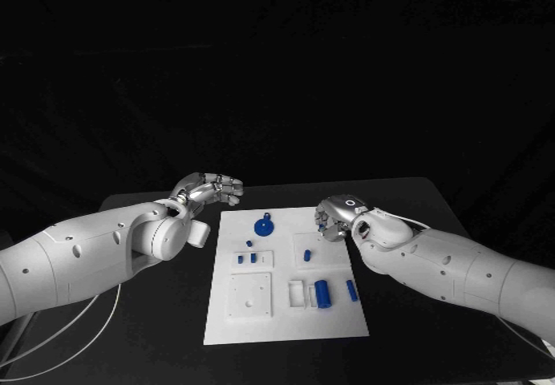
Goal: Assemble the parts on the task board
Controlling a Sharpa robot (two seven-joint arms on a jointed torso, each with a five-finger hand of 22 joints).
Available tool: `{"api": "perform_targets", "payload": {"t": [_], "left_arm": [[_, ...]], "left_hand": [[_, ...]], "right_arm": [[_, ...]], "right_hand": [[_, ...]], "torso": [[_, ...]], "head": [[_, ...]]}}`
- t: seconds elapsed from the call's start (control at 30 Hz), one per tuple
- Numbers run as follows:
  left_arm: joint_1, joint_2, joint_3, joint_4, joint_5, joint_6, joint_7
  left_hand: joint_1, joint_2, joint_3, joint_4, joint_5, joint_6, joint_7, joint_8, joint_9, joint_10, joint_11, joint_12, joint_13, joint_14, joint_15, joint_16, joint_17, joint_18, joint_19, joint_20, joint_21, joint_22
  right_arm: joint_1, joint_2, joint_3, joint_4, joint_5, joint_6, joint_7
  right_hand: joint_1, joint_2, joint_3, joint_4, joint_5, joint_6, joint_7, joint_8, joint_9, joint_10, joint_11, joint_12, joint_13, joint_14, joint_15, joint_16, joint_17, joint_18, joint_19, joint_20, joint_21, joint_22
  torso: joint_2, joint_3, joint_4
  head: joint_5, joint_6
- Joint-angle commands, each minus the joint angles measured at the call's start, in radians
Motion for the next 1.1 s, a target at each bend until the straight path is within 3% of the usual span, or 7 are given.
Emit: {"api": "perform_targets", "payload": {"t": [0.03, 0.2, 0.4, 0.63, 0.8, 0.97, 1.1], "left_arm": [[0.002, 0.0, 0.001, 0.002, 0.009, 0.001, 0.007], [0.002, -0.002, 0.001, 0.004, 0.011, -0.003, 0.01], [0.003, -0.002, 0.001, 0.004, 0.018, -0.009, 0.014], [0.004, 0.003, 0.001, 0.0, 0.026, -0.015, 0.016], [0.005, 0.006, 0.001, -0.003, 0.027, -0.02, 0.018], [0.007, 0.012, 0.001, -0.004, 0.029, -0.024, 0.02], [0.008, 0.015, 0.001, -0.003, 0.029, -0.027, 0.02]], "left_hand": [[0.001, 0.007, -0.004, 0.001, 0.002, -0.007, -0.003, 0.004, -0.001, -0.008, -0.001, -0.006, -0.001, 0.008, 0.0, -0.004, 0.002, 0.005, 0.002, 0.004, -0.006, 0.001], [0.001, 0.007, -0.004, 0.001, 0.002, -0.007, -0.003, 0.004, -0.001, -0.008, -0.001, -0.006, -0.001, 0.008, 0.0, -0.004, 0.002, 0.005, 0.002, 0.004, -0.006, 0.001], [0.001, 0.007, -0.004, 0.0, 0.002, -0.007, -0.003, 0.004, -0.001, -0.008, -0.001, -0.006, -0.001, 0.009, 0.0, -0.005, 0.003, 0.005, 0.003, 0.004, -0.006, 0.001], [0.002, 0.006, -0.004, 0.0, 0.002, -0.006, -0.003, 0.005, -0.001, -0.007, -0.002, -0.006, -0.001, 0.009, 0.0, -0.006, 0.005, 0.005, 0.003, 0.004, -0.006, 0.002], [0.003, 0.006, -0.004, 0.0, 0.002, -0.006, -0.004, 0.005, -0.001, -0.007, -0.002, -0.006, -0.001, 0.009, 0.0, -0.007, 0.006, 0.006, 0.004, 0.004, -0.007, 0.002], [0.003, 0.005, -0.004, -0.001, 0.002, -0.006, -0.004, 0.005, -0.001, -0.007, -0.002, -0.005, -0.001, 0.01, 0.0, -0.008, 0.007, 0.006, 0.004, 0.004, -0.007, 0.002], [0.004, 0.005, -0.004, -0.001, 0.002, -0.006, -0.004, 0.006, -0.001, -0.007, -0.002, -0.005, -0.001, 0.01, 0.0, -0.008, 0.008, 0.006, 0.004, 0.004, -0.007, 0.002]], "right_arm": [[0.003, -0.02, 0.012, 0.041, 0.065, -0.011, 0.028], [0.004, -0.049, 0.026, 0.117, 0.096, -0.018, 0.038], [0.004, -0.04, 0.027, 0.184, 0.108, -0.002, 0.048], [0.0, 0.005, 0.026, 0.208, 0.069, 0.014, 0.048], [-0.009, 0.043, 0.015, 0.207, 0.017, 0.034, 0.038], [-0.017, 0.076, -0.016, 0.204, -0.025, 0.061, 0.025], [-0.027, 0.095, -0.031, 0.194, -0.044, 0.071, 0.019]], "right_hand": [[0.001, -0.007, 0.006, -0.001, -0.006, 0.007, 0.0, 0.003, 0.0, 0.024, 0.002, -0.002, 0.001, -0.012, -0.011, 0.007, 0.001, 0.033, 0.006, -0.003, 0.004, 0.001], [0.0, -0.006, 0.006, 0.0, -0.005, 0.008, 0.0, 0.003, 0.0, 0.024, 0.002, -0.002, 0.002, -0.012, -0.011, 0.008, 0.001, 0.033, 0.006, -0.003, 0.004, 0.001], [0.0, -0.006, 0.006, 0.001, -0.005, 0.008, 0.0, 0.003, 0.0, 0.024, 0.002, -0.002, 0.003, -0.012, -0.011, 0.008, 0.001, 0.033, 0.006, -0.003, 0.004, 0.002], [-0.001, -0.003, 0.006, 0.001, -0.004, 0.007, 0.0, 0.002, 0.0, 0.024, 0.002, -0.003, 0.004, -0.012, -0.011, 0.008, 0.001, 0.033, 0.006, -0.004, 0.005, 0.002], [-0.001, -0.002, 0.005, 0.001, -0.004, 0.007, 0.0, 0.002, 0.0, 0.024, 0.002, -0.003, 0.004, -0.013, -0.011, 0.009, 0.001, 0.033, 0.006, -0.004, 0.005, 0.002], [-0.001, -0.002, 0.005, 0.0, -0.004, 0.007, 0.0, 0.002, 0.0, 0.024, 0.002, -0.004, 0.005, -0.013, -0.011, 0.009, 0.002, 0.033, 0.006, -0.004, 0.005, 0.003], [-0.001, -0.001, 0.005, -0.001, -0.004, 0.007, 0.0, 0.002, -0.001, 0.023, 0.002, -0.004, 0.005, -0.013, -0.011, 0.009, 0.002, 0.033, 0.005, -0.004, 0.005, 0.003]], "torso": [[0.0, -0.0002, 0.0002], [0.0, -0.0011, 0.0], [0.001, 0.0, 0.0013], [0.0, -0.0014, 0.0024], [-0.001, -0.0028, 0.0033], [0.0, -0.0029, 0.0042], [0.001, -0.0024, 0.0045]], "head": [[0.0, 0.001], [0.008, 0.004], [0.03, 0.007], [0.062, -0.001], [0.08, -0.006], [0.094, -0.011], [0.1, -0.014]]}}
